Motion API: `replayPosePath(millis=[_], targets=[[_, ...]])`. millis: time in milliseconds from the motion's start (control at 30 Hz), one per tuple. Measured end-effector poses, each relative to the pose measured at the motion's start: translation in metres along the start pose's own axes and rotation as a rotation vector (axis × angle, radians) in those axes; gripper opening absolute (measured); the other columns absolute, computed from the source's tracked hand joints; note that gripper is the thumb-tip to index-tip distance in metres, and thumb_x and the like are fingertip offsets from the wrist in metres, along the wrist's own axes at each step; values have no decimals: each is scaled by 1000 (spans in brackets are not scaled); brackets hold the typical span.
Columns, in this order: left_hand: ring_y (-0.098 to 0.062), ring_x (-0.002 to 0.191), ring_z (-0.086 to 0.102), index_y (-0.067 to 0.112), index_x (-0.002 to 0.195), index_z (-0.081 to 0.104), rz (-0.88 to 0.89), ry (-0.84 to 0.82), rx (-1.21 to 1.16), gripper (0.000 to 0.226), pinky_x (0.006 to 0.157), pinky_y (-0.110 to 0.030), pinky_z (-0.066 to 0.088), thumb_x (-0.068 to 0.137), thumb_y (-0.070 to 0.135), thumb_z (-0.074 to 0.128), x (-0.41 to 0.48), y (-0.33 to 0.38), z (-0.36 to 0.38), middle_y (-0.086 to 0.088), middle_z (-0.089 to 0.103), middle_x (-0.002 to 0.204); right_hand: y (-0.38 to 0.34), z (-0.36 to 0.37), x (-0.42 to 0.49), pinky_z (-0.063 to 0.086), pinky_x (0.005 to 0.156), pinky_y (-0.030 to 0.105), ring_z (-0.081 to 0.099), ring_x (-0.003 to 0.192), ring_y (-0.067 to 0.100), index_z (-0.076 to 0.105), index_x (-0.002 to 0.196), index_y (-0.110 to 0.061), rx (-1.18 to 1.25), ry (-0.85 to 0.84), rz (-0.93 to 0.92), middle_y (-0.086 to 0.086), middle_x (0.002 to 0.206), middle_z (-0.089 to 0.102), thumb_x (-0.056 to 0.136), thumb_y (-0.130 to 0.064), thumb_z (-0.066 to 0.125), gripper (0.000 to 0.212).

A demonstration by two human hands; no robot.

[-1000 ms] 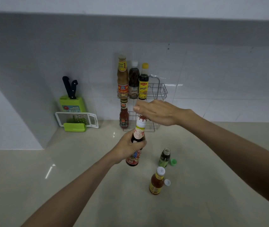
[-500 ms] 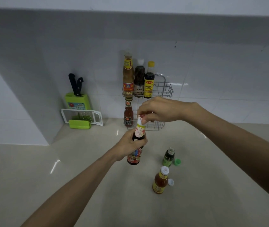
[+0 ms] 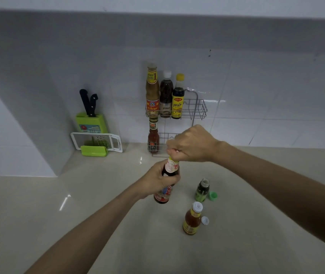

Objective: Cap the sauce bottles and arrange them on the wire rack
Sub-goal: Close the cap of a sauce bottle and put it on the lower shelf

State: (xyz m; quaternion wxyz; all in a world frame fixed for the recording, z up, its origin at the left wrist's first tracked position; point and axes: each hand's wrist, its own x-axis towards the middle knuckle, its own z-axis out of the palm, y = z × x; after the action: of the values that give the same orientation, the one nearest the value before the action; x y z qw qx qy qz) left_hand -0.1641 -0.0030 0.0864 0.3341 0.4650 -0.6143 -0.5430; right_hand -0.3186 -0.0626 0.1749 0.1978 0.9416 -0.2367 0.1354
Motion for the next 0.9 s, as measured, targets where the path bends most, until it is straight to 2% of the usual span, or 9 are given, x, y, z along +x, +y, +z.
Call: replayPosePath(millis=[67,133,200,300,400,633,733,833,900], targets=[[-14,73,56,14,87,57,1,282,38,11,69,-24,47,81,11,65,2,-8,13,-3,62,79,-15,9,2,31,50,26,49,52,26,51,66,-14,49,-58,309,5,57,53,85,-47,19,50],[-14,70,54,17,85,55,3,387,101,11,65,-23,45,81,13,65,4,-18,15,-3,61,78,-24,17,4,37,57,30,54,61,29,58,72,-14,45,-153,457,6,63,53,88,-48,21,52],[-14,72,55,19,83,55,-26,218,98,12,72,-28,47,80,14,66,2,-24,2,-2,60,77,-25,17,2,36,55,29,54,58,27,56,74,-15,28,-166,359,4,61,51,88,-56,14,60],[-15,80,56,14,85,59,-67,-182,57,8,81,-32,47,80,12,65,-5,-22,-22,-5,59,83,-16,16,-5,23,42,21,44,43,19,45,72,-16,9,-40,-53,0,57,55,92,-58,24,51],[-15,81,56,11,86,60,-70,-303,99,7,80,-28,48,81,7,63,-8,-16,-24,-6,60,85,-9,22,-5,20,41,19,33,39,16,48,67,-14,22,-1,-172,-1,50,52,89,-50,35,44],[-12,67,53,21,81,55,-55,444,62,13,65,-23,43,81,11,63,-1,-27,13,3,61,72,-40,32,25,33,59,31,59,74,30,63,78,-13,140,-199,656,8,70,52,90,-45,33,45],[-15,74,59,20,89,56,-57,403,32,14,69,-24,48,80,19,67,4,-25,12,1,64,78,-30,27,36,35,64,32,53,74,28,54,71,-12,191,-317,708,7,69,50,90,-45,33,43],[-12,90,67,26,113,53,-100,180,-34,50,82,-26,55,71,23,80,3,-35,-3,4,69,99,-16,16,40,35,65,32,52,72,27,48,61,-15,251,-320,698,2,61,43,87,-49,37,44],[-14,92,68,23,115,55,-162,148,-47,56,83,-30,57,66,21,84,0,-48,-6,1,70,101,-10,14,41,37,65,32,52,71,27,53,63,-17,272,-290,715,2,61,46,86,-52,38,45]])
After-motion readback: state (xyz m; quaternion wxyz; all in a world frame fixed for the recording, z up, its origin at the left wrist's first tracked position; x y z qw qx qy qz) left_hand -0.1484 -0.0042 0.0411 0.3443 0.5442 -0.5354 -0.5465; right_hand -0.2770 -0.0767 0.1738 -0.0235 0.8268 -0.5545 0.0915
